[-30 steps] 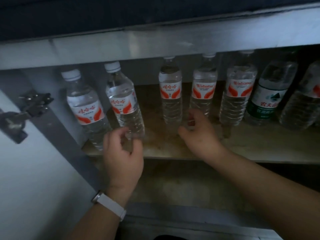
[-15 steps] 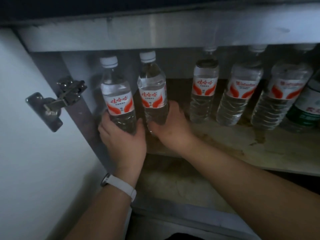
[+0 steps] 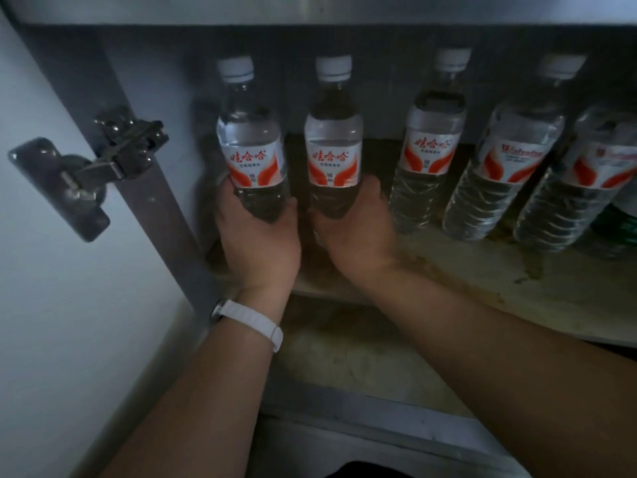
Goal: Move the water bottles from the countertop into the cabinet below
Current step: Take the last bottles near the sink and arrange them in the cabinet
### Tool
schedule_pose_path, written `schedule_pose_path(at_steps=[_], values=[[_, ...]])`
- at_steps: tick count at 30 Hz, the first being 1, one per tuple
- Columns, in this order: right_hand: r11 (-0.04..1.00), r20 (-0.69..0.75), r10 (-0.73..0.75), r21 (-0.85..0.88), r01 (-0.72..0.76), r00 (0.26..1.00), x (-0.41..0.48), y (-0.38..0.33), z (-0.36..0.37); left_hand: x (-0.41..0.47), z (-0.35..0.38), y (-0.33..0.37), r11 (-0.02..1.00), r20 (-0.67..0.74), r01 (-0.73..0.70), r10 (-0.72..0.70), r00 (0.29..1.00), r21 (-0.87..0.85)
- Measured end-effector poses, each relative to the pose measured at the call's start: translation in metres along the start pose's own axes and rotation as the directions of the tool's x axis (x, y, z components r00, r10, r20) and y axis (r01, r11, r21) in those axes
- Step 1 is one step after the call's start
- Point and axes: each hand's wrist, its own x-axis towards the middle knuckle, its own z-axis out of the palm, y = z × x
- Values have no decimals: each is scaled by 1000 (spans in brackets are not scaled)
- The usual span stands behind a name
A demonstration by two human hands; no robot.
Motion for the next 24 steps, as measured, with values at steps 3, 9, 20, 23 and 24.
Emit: schedule_pose_path(at_steps=[3, 9, 20, 23, 24], values=[[1000, -67, -2, 4, 3, 998, 7, 6, -1, 7, 13, 3, 998, 31, 30, -29, 999, -46], [1000, -128, -11, -20, 8, 992, 27, 10, 1, 31, 34, -3, 999, 120, 28, -22, 993, -44], [992, -114, -52, -123, 38, 992, 44, 15, 8, 34, 40, -8, 998, 152, 13, -3, 988, -63], [991, -83, -56, -122, 46, 995, 45, 16, 8, 33, 39, -9, 999, 157, 5, 3, 988, -53], [991, -80, -61, -122, 51, 995, 45, 16, 8, 33, 39, -9, 999, 163, 4, 5, 987, -53]])
